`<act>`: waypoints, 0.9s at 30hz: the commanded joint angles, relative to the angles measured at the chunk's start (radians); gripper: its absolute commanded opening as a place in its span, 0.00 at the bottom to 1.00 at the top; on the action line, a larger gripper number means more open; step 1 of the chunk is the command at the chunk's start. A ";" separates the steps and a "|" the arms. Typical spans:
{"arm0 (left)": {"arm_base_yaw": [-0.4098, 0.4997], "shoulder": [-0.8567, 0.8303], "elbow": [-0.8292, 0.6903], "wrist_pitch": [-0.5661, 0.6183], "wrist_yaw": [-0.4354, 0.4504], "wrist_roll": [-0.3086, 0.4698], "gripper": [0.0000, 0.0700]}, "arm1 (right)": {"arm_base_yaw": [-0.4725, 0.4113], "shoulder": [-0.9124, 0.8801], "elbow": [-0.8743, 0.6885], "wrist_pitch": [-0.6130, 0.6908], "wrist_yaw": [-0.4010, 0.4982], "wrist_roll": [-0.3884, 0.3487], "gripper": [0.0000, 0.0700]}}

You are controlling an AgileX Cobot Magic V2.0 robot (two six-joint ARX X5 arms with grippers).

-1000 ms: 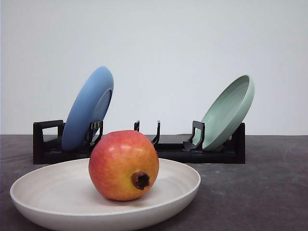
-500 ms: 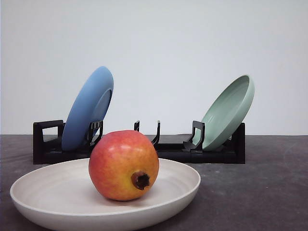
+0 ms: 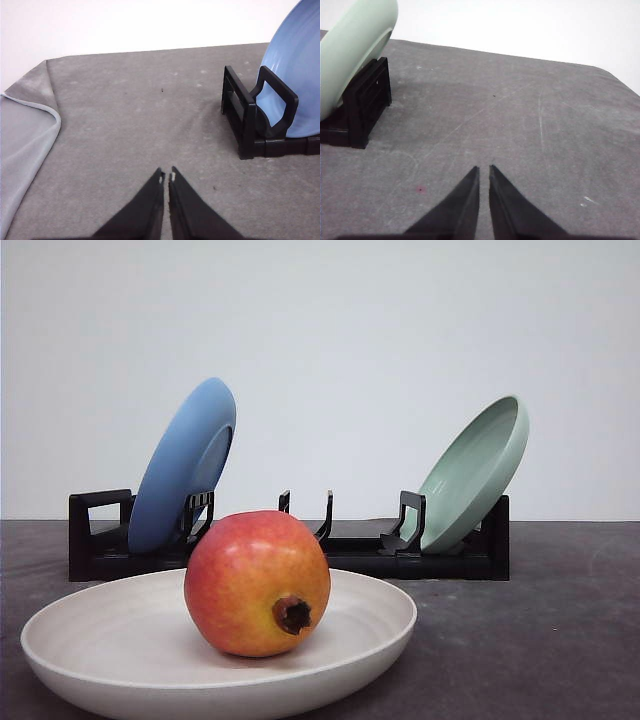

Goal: Place pomegranate in white plate

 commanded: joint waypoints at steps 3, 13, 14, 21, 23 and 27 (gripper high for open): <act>0.000 -0.001 -0.012 0.000 0.004 0.007 0.00 | 0.000 -0.002 -0.005 0.003 0.004 0.004 0.05; 0.000 -0.001 -0.012 0.000 0.004 0.007 0.00 | 0.000 -0.001 -0.005 0.003 0.003 0.004 0.05; 0.000 -0.001 -0.012 0.000 0.004 0.007 0.00 | 0.000 -0.002 -0.005 0.003 0.004 0.004 0.05; 0.000 -0.001 -0.012 0.000 0.004 0.007 0.00 | 0.000 -0.002 -0.005 0.003 0.004 0.004 0.05; 0.000 -0.001 -0.012 0.000 0.004 0.007 0.00 | 0.000 -0.002 -0.005 0.003 0.003 0.004 0.05; 0.000 -0.001 -0.012 0.000 0.004 0.007 0.00 | 0.000 -0.002 -0.005 0.003 0.004 0.004 0.05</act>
